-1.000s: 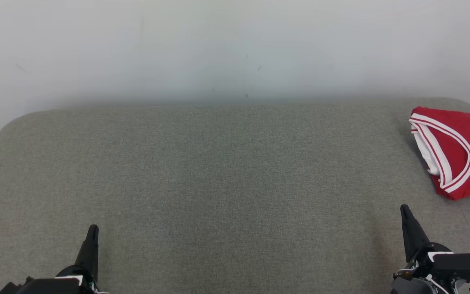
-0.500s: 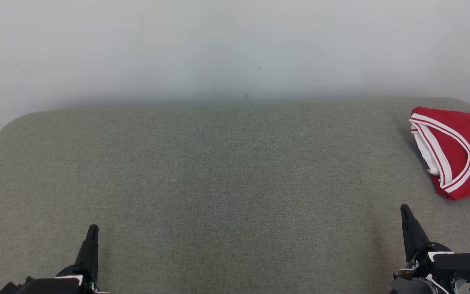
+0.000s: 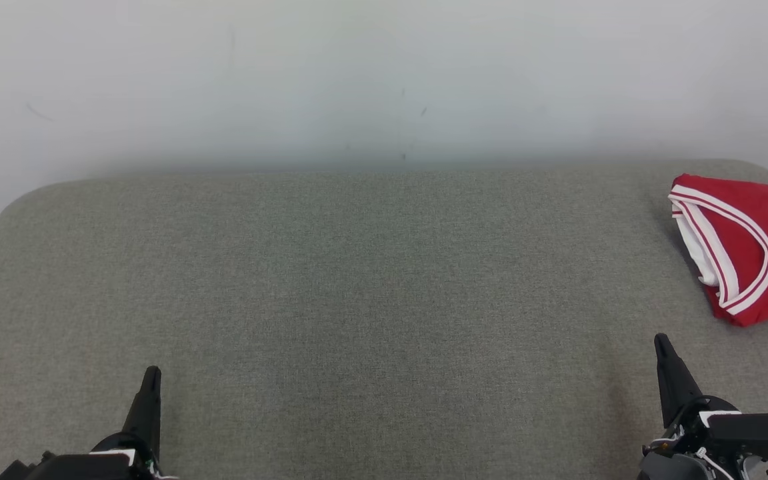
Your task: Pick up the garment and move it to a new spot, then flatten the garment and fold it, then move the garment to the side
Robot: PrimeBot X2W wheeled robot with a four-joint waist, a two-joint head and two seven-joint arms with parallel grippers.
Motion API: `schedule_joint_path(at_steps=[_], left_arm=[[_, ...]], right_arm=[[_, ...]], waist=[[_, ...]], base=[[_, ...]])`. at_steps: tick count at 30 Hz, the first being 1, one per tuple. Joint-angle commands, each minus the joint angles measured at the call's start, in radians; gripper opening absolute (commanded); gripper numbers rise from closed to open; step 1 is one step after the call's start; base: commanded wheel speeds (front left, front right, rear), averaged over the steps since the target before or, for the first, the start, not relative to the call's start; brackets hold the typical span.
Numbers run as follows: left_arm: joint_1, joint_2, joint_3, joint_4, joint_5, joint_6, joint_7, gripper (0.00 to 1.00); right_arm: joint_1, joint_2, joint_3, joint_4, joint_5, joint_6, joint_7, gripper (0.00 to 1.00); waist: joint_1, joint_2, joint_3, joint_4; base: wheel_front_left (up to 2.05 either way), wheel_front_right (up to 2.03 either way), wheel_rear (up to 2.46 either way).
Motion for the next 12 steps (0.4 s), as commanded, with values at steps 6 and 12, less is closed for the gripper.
schedule_joint_path(at_steps=[6,12], left_arm=[[-0.008,-0.002,0.003,0.001,-0.006,-0.003,0.000,0.00],[-0.008,-0.002,0.003,0.000,-0.006,-0.003,0.000,0.00]], right_arm=[[-0.005,0.003,-0.004,0.000,-0.002,-0.002,0.005,0.00],[-0.005,0.003,-0.004,0.000,-0.003,-0.002,0.005,0.00]], waist=[[0.0001,-0.0001,0.000,0.000],[0.0001,-0.0001,0.000,0.000]], base=[[0.00,0.00,0.00],[0.00,0.00,0.00]])
